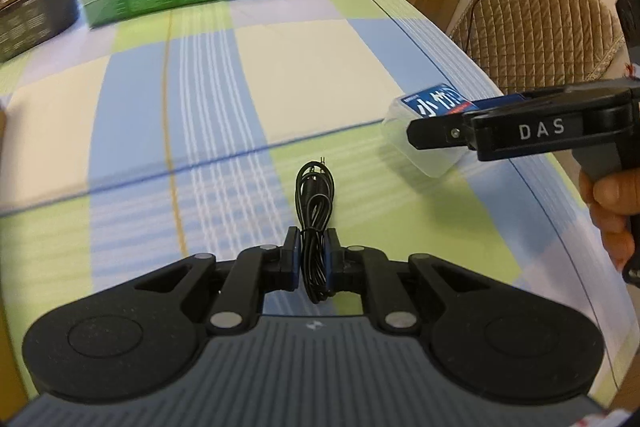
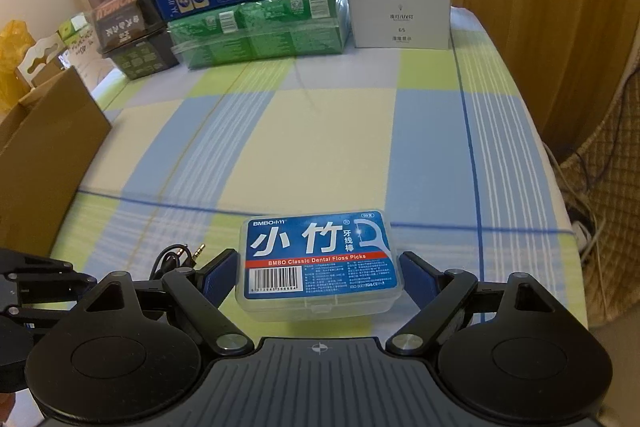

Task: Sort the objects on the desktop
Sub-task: 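Lift the cable and floss-pick box and carry both over the cardboard box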

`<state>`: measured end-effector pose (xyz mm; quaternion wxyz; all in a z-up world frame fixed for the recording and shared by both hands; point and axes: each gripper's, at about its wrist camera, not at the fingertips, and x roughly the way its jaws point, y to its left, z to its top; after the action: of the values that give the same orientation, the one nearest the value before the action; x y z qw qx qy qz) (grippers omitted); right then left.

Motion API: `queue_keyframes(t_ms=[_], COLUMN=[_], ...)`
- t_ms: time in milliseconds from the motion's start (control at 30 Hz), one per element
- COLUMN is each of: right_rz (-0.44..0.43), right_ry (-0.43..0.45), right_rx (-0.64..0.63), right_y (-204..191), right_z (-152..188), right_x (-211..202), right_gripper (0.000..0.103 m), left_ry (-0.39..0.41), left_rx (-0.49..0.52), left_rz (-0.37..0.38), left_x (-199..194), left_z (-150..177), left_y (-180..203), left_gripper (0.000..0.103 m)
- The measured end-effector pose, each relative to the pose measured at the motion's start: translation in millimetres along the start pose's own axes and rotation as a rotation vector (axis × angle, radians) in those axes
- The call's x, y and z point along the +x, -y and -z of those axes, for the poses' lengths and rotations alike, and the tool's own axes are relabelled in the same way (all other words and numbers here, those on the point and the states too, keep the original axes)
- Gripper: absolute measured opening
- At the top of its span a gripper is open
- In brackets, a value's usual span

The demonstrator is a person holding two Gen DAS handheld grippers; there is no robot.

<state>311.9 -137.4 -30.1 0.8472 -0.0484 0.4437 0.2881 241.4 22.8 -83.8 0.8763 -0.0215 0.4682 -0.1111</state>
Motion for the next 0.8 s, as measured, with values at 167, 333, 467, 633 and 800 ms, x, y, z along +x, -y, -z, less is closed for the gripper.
queue_keyframes(t_ms=[167,333,467,633,800], right_rz=[0.023,0.022,0.009,-0.018,-0.067], right_ry=[0.022,0.059,0.094,0.12,0.129], right_rx=[-0.009,-0.001,-0.009,-0.003,0.01], right_y=[-24,-49,-74,-105,-133], right_z=[6,12,21,34,46], right_x=[-37,-75,-102,-125,-138], right_gripper=[0.083,0.083,0.083,0.083,0.083], left_ry=[0.018,0.047,0.07,0.106,0.139], left_rx=[-0.061,-0.09,-0.11,-0.123,-0.143], left_rz=[-0.001,-0.008,-0.019,-0.039,-0.062], left_x=[-37,-77,-107,-145,-179], left_z=[15,28,41,53,67], left_y=[-3,-4,-5,-10,-18], left_gripper=[0.008,0.008,0.008,0.008,0.008])
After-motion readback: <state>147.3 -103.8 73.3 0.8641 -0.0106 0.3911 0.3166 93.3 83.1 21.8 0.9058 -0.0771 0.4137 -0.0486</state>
